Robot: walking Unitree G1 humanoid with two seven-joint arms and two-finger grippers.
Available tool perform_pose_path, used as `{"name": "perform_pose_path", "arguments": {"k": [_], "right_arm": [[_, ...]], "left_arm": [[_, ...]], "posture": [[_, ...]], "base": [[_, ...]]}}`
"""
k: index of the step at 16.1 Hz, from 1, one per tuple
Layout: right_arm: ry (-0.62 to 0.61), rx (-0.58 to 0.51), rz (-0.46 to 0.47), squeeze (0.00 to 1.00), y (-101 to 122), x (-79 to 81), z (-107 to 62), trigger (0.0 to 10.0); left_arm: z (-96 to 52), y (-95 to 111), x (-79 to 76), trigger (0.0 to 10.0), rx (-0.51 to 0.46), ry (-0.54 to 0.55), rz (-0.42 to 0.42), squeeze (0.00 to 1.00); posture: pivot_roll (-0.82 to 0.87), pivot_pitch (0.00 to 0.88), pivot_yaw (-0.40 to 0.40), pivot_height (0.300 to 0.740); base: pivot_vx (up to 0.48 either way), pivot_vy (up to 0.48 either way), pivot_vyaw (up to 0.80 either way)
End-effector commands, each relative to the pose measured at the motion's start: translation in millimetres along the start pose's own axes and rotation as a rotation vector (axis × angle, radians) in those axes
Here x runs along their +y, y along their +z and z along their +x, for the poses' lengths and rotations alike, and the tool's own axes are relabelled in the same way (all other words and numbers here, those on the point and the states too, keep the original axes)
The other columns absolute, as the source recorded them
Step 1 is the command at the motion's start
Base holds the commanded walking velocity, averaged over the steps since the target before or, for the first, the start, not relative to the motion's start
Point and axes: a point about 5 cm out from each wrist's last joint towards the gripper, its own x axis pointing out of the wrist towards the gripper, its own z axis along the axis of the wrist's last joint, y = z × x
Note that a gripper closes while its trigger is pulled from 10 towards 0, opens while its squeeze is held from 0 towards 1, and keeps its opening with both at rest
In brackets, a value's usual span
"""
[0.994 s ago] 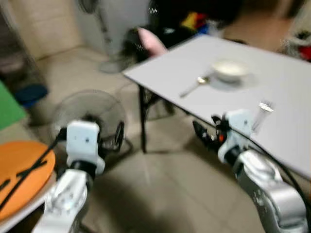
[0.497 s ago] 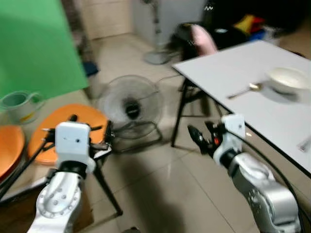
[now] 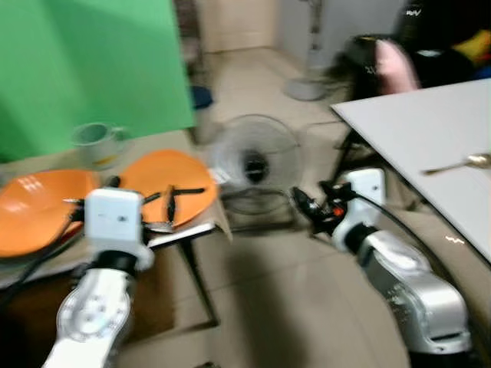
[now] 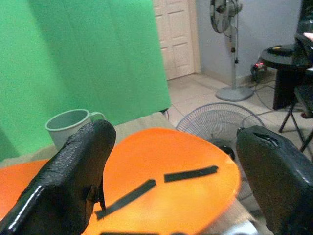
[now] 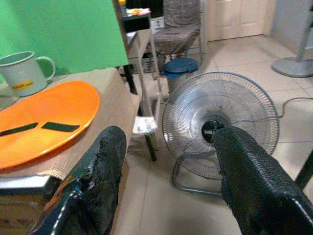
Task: Setting the table
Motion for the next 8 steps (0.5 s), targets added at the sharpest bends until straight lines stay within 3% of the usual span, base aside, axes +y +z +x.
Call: {"name": "perform_pose_path", "arguments": {"k": [1,5,8], "right_arm": [[0.016,-0.017,0.0,0.0,4.0,2.4,3.0,10.0],[0.028,-0.024,-0.006,0.0,6.6,3.7,7.5,10.0],[0.014,-0.039,0.016,0.0,9.9,2.3,10.0,10.0]], "left_arm": [[-1.3,3.5,3.7,10.0,-0.017,0.007,0.016,0.0],[-1.1,5.5,2.7,10.0,-0.025,-0.006,0.018,0.0],[-2.2,5.2,1.2,10.0,-0.024,-0.039,0.01,0.0]], "posture": [[-0.03,0.0,0.019,0.74],[-0.03,0.0,0.015,0.74],[-0.03,0.0,0.015,0.74]], "base": [[0.274,0.0,0.8],[0.276,0.0,0.8],[0.276,0.0,0.0]]}}
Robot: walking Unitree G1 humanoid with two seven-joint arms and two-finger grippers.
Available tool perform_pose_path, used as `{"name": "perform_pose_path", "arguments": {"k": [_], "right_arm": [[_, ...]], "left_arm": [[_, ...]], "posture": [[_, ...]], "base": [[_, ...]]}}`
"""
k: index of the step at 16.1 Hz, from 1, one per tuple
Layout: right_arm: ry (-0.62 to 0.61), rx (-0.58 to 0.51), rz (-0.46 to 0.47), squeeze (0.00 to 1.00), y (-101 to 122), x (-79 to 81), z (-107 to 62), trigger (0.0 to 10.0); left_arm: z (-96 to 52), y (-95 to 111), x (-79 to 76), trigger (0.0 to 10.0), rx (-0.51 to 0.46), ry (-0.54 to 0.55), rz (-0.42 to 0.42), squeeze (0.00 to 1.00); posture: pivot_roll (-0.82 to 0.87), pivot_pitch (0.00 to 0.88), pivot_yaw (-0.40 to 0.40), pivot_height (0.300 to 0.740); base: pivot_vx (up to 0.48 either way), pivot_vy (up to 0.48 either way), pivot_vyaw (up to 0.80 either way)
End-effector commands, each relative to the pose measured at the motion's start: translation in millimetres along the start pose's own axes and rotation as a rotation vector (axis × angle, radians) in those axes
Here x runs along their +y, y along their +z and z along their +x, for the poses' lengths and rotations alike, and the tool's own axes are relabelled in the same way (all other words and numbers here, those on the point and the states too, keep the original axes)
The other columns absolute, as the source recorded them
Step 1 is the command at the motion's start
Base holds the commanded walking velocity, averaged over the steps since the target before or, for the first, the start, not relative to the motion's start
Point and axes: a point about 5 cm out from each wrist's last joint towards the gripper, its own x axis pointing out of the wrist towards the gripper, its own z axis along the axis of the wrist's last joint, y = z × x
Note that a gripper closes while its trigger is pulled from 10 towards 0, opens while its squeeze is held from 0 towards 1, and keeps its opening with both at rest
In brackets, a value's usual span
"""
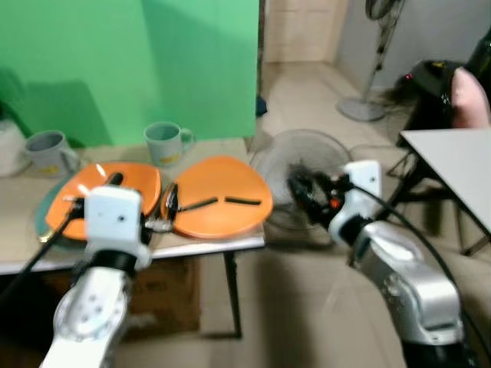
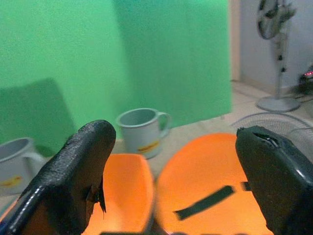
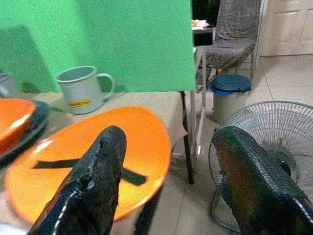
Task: Setting the table
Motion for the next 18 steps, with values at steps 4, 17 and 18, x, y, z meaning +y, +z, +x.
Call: {"name": "perform_pose_path", "arguments": {"k": [4,17,18], "right_arm": [[0.024,0.012,-0.002,0.0,0.5,2.3,6.8,10.0],[-0.033,0.34,0.301,0.0,-25.9,-53.8,25.5,10.0],[-0.048,0.347,0.342,0.0,-28.8,-58.7,29.6,10.0]], "left_arm": [[-1.2,0.6,5.7,10.0,-0.001,0.002,0.016,0.0],[-11.3,2.7,-35.2,10.0,0.046,-0.629,-0.15,0.0],[-14.2,0.2,-39.4,10.0,0.072,-0.691,-0.159,0.0]], "posture": [[-0.03,0.0,0.011,0.74],[-0.04,0.0,0.005,0.74],[-0.05,0.0,0.003,0.74]], "base": [[0.28,0.0,0.0],[0.065,0.0,0.0],[0.0,0.0,0.0]]}}
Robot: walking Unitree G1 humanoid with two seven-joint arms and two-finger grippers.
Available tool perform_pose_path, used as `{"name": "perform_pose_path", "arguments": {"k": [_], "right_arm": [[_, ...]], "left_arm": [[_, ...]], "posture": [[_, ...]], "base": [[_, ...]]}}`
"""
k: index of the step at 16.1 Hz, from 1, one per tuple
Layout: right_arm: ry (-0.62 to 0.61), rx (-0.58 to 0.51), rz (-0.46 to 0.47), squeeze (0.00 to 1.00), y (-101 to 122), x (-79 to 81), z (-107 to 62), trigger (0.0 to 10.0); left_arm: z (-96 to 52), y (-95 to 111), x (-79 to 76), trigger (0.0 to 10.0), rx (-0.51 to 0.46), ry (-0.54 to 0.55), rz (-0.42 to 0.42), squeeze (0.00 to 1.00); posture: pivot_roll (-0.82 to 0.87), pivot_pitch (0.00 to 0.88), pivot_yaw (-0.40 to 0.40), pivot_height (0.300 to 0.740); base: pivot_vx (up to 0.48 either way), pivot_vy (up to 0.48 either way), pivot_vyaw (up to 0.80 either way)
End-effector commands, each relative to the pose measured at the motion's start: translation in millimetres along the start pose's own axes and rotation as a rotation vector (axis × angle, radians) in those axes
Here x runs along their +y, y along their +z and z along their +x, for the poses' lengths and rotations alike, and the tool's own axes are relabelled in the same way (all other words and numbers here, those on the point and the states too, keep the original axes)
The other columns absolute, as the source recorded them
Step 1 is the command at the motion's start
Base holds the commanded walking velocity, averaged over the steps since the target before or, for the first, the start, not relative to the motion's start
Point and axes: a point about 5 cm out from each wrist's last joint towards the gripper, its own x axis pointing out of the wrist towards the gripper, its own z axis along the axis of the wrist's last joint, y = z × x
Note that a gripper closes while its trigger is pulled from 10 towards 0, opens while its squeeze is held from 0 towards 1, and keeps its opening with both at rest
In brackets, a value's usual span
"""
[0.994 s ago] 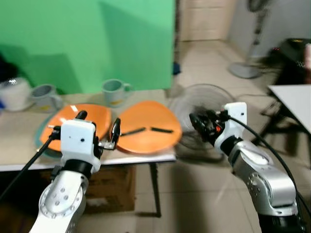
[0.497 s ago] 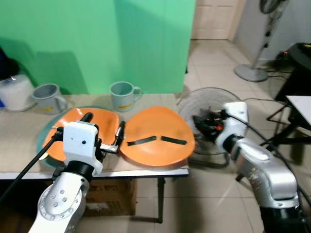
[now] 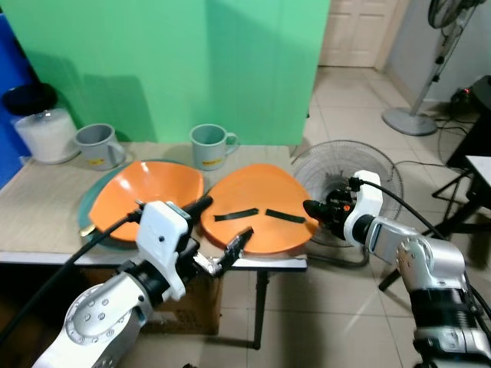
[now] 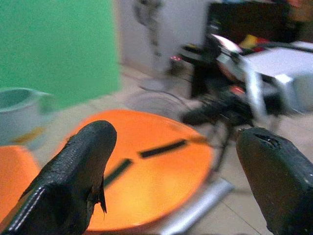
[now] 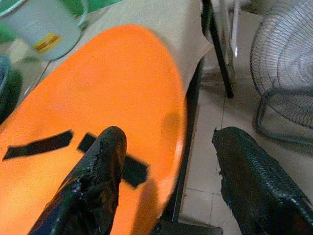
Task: Setting the table
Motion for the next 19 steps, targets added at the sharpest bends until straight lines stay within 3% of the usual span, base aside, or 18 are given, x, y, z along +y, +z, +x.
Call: {"name": "perform_pose_path", "arguments": {"k": [1,3,5,10,15,19], "right_arm": [[0.015,-0.013,0.052,0.0,5.9,-1.8,1.6,10.0],[0.043,0.018,0.108,0.0,3.4,-1.6,2.7,10.0],[0.17,0.076,0.235,0.0,-0.4,4.6,2.3,10.0],[0.225,0.118,0.28,0.0,-3.2,5.7,5.1,10.0],[0.384,0.146,0.363,0.0,2.6,20.4,-0.6,10.0],[0.43,0.162,0.369,0.0,3.4,27.0,-0.7,10.0]], "left_arm": [[0.6,-1.1,-3.6,10.0,0.013,-0.04,-0.011,0.0],[-0.2,-1.1,-3.9,10.0,0.012,-0.042,-0.011,0.0],[-3.2,-1.6,-4.0,10.0,0.018,-0.054,-0.02,0.0],[-4.6,-3.5,-5.9,10.0,0.037,-0.079,-0.034,0.0],[-3.4,-4.6,-6.8,10.0,0.039,-0.085,-0.034,0.0],[-3.2,-5.5,-6.9,10.0,0.042,-0.083,-0.034,0.0]], "posture": [[-0.05,0.0,0.001,0.74],[-0.05,0.0,-0.002,0.74],[-0.04,0.0,-0.005,0.74],[-0.04,0.0,-0.01,0.74],[-0.05,0.0,-0.014,0.74],[-0.05,0.0,-0.016,0.74]], "base": [[0.0,0.0,0.0],[0.0,0.0,0.0],[0.0,0.0,0.0],[0.0,0.0,0.0],[0.0,0.0,0.0],[0.0,0.0,0.0]]}}
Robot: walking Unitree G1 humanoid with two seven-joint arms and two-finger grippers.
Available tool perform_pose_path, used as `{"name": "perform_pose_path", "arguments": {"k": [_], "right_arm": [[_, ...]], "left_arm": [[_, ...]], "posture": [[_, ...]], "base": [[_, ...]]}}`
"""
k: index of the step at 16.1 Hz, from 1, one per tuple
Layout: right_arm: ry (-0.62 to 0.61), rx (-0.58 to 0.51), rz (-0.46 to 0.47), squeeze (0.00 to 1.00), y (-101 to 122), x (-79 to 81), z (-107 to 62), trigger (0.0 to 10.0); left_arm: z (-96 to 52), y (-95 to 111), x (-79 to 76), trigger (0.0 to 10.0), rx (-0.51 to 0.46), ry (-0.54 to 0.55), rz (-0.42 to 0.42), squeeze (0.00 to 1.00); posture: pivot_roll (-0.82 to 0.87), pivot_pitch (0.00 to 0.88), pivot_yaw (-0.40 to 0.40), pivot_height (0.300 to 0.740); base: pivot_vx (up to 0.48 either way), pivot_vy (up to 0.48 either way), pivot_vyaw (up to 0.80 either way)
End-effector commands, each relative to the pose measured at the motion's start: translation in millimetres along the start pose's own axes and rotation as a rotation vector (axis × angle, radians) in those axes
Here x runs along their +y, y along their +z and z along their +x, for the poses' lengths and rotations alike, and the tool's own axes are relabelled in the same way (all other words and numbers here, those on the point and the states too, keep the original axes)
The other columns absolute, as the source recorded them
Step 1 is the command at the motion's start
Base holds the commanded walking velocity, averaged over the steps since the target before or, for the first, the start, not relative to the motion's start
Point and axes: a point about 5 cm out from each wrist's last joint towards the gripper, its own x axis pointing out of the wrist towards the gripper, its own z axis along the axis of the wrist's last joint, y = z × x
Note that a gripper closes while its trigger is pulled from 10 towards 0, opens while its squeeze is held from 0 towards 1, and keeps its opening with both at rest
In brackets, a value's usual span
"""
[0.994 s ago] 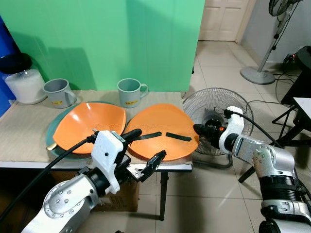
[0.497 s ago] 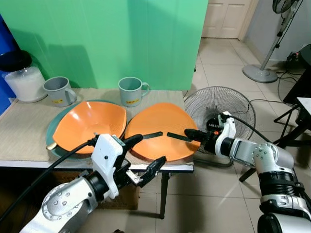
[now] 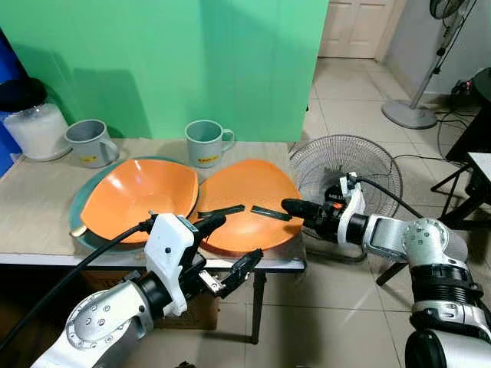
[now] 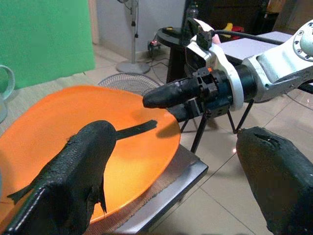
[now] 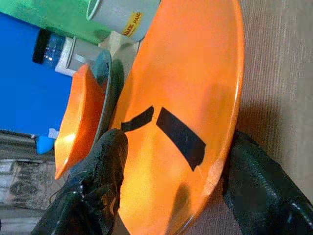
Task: Setting the table
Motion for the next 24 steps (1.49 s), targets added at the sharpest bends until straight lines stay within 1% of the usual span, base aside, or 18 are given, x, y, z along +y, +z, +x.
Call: {"name": "perform_pose_path", "arguments": {"k": [1,8,9,10,11,12,24], "right_arm": [[0.042,-0.006,-0.013,0.0,3.4,9.6,1.7,10.0],[0.009,0.039,-0.023,0.0,-10.6,10.7,18.5,10.0],[-0.001,0.037,-0.035,0.0,-11.8,10.7,21.0,8.9],[-0.005,0.035,-0.033,0.0,-12.3,10.6,22.3,4.5],[-0.006,0.034,-0.03,0.0,-12.6,10.7,23.4,2.8],[-0.006,0.031,-0.028,0.0,-12.8,11.1,24.4,0.0],[-0.036,0.006,-0.008,0.0,-12.1,6.8,24.0,0.0]], "left_arm": [[0.5,1.1,-1.1,10.0,0.0,-0.002,0.014,0.0],[2.0,0.3,0.1,10.0,0.003,0.0,0.018,0.0],[2.1,0.0,0.2,10.0,0.004,0.0,0.017,0.0],[2.5,0.1,0.4,10.0,0.005,0.002,0.018,0.0],[2.9,0.0,0.6,10.0,0.006,0.003,0.018,0.0],[3.2,-0.1,0.7,10.0,0.008,0.004,0.019,0.0],[5.4,0.5,1.0,10.0,0.007,0.003,0.024,0.0]], "posture": [[-0.05,0.0,-0.016,0.74],[-0.05,0.0,-0.018,0.74],[-0.05,0.0,-0.018,0.74],[-0.05,0.0,-0.018,0.74],[-0.05,0.0,-0.018,0.74],[-0.05,0.0,-0.017,0.74],[-0.06,0.0,-0.015,0.74]], "base": [[0.0,0.0,0.0],[0.0,0.0,0.0],[0.0,0.0,0.0],[0.0,0.0,0.0],[0.0,0.0,0.0],[0.0,0.0,0.0],[0.0,0.0,0.0]]}}
